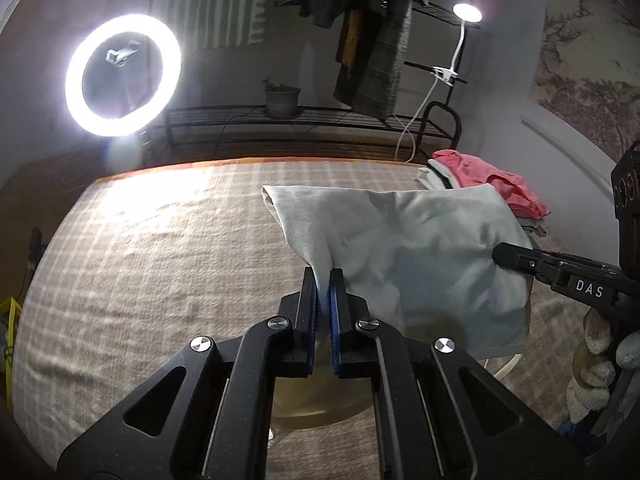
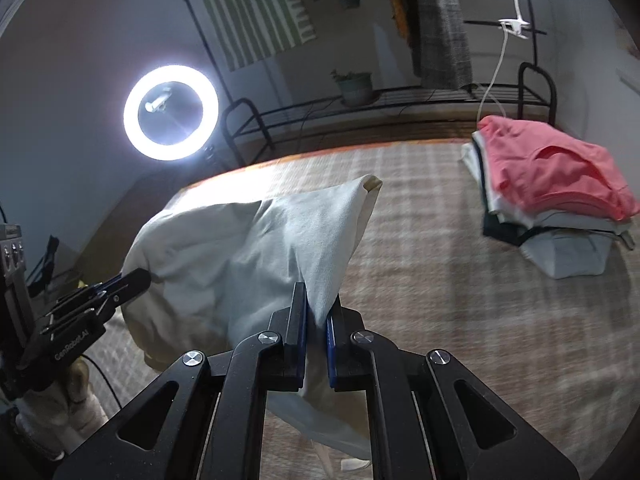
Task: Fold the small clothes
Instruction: 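Lift the folded camisole with both tools and carry it onto the clothes stack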
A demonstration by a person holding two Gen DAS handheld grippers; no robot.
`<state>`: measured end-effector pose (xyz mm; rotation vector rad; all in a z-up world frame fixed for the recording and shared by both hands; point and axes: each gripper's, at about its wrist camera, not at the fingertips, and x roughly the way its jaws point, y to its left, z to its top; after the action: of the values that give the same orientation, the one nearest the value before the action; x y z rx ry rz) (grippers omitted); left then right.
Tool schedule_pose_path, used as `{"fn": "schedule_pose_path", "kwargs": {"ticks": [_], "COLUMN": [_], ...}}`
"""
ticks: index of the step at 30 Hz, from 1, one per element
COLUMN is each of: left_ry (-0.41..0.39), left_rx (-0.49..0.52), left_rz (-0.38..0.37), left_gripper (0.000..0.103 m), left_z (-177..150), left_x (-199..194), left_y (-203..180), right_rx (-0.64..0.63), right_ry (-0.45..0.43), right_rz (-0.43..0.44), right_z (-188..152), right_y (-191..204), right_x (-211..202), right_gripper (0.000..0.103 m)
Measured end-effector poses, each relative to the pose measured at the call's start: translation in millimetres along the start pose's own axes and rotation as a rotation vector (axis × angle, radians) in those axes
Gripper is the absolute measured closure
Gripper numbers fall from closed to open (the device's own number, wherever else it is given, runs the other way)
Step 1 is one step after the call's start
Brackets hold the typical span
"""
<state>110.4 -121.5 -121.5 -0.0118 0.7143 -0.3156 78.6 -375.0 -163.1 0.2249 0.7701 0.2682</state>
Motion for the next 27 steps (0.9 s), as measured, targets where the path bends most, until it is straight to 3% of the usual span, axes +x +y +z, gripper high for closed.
{"fn": "schedule_pose_path", "kwargs": {"ticks": [9, 14, 27], "left_ry": [0.041, 0.032, 0.031], "left_rx": [-0.002, 0.055, 0.13], "left_rz": [-0.098, -0.129, -0.211], "left_gripper": [0.099, 0.099, 0.099], "left_z": [17.7, 35.7, 99.7], "left_x": [29.9, 53.5, 137.7], "left_y": [-48.7, -86.7, -190.3], "right_rx": [0.046, 0.034, 0.075], "right_ry": [-0.03, -0.05, -0.103], "right_rz": [-0.058, -0.104, -0.246], "right_z": [10.6, 21.3, 69.1], "right_y": [-50.3, -77.8, -190.9], "right_x": [-24.4, -38.3, -53.7], "right_gripper": [0.097, 0.097, 0.097]}}
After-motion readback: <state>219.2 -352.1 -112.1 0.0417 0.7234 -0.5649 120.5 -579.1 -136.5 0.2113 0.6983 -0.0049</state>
